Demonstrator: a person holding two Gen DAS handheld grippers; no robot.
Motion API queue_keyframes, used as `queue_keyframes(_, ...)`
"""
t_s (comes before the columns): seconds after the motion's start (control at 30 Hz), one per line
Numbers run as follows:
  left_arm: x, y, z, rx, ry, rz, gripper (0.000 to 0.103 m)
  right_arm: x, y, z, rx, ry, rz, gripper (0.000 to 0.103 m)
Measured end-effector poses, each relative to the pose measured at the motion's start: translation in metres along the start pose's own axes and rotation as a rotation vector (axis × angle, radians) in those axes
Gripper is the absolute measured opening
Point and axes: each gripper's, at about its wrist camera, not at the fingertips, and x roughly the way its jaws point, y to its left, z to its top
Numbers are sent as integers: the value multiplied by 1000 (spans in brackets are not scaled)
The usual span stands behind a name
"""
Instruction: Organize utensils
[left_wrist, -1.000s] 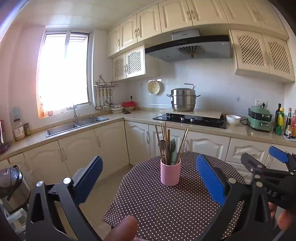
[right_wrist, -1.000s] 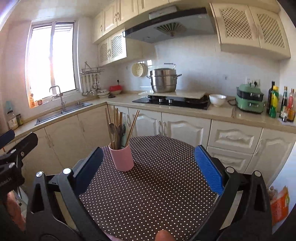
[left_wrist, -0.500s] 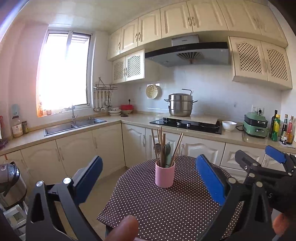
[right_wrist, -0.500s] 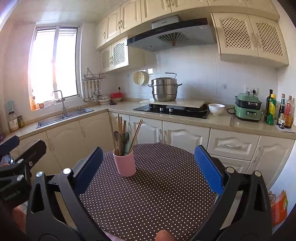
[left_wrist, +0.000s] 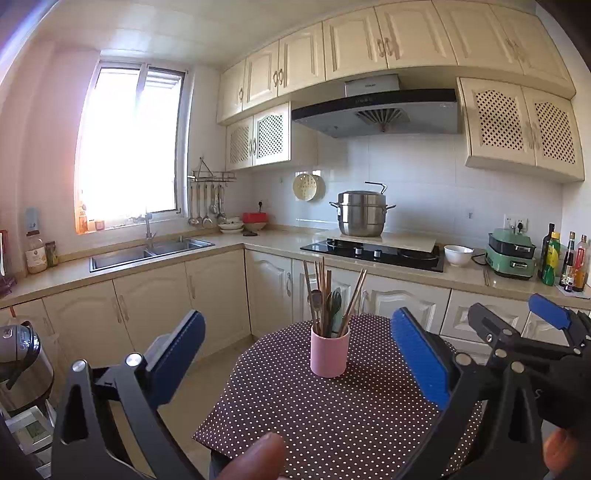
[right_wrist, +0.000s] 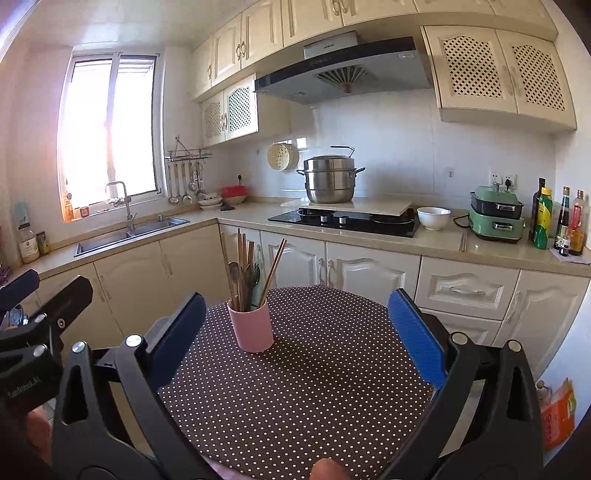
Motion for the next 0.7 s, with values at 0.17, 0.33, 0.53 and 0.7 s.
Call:
queue_keyframes(0.17,0,0,0,-12,8,-14,99,0,1,0,-1,-2,-1,97)
queue_keyframes(0.33,0,0,0,-10,-4,-11,99,1,1,-1,2,3,0,97)
queue_keyframes(0.53,0,3,-3,-28,-8,-7,99,2,2,-1,3,11,6,97)
queue_keyframes(0.7,2,3,-2,-33,5,-6,99,2,1,-1,5,12,8,97)
